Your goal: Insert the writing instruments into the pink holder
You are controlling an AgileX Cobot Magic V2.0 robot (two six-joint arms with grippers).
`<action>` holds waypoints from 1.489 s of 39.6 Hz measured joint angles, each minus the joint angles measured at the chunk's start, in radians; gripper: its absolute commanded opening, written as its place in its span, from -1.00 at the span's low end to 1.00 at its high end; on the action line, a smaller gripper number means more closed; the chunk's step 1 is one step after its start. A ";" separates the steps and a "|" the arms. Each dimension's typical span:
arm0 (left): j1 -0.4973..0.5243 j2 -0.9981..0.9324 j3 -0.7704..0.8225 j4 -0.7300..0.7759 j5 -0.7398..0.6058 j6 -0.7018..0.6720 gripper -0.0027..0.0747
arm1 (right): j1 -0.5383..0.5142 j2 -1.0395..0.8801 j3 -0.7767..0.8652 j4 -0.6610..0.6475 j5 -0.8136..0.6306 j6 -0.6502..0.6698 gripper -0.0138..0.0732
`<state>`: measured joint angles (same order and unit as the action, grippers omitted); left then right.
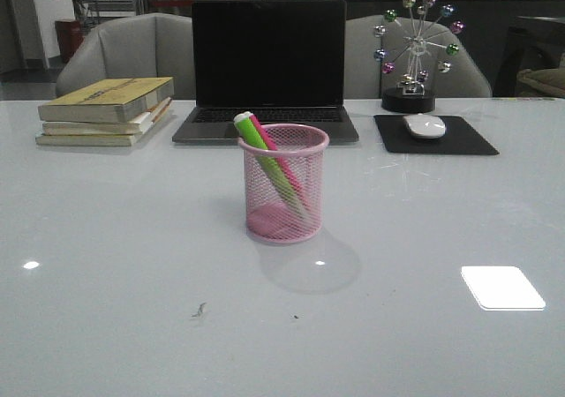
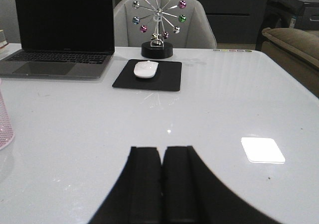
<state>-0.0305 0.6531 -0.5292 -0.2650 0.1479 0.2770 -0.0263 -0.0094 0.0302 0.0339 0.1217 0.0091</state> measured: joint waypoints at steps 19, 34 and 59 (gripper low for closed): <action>0.000 -0.041 0.000 0.013 0.000 0.000 -0.27 | 0.000 0.000 0.000 0.000 0.000 0.000 -0.57; 0.000 -0.272 0.039 0.068 -0.002 -0.007 -0.68 | 0.000 0.000 0.000 0.000 0.000 0.000 -0.57; 0.000 -0.659 0.401 0.187 -0.002 -0.254 -0.69 | 0.000 0.000 0.000 0.000 0.002 0.000 -0.57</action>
<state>-0.0305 -0.0060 -0.1280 -0.0779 0.1463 0.0234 -0.0263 -0.0094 0.0302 0.0339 0.1238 0.0091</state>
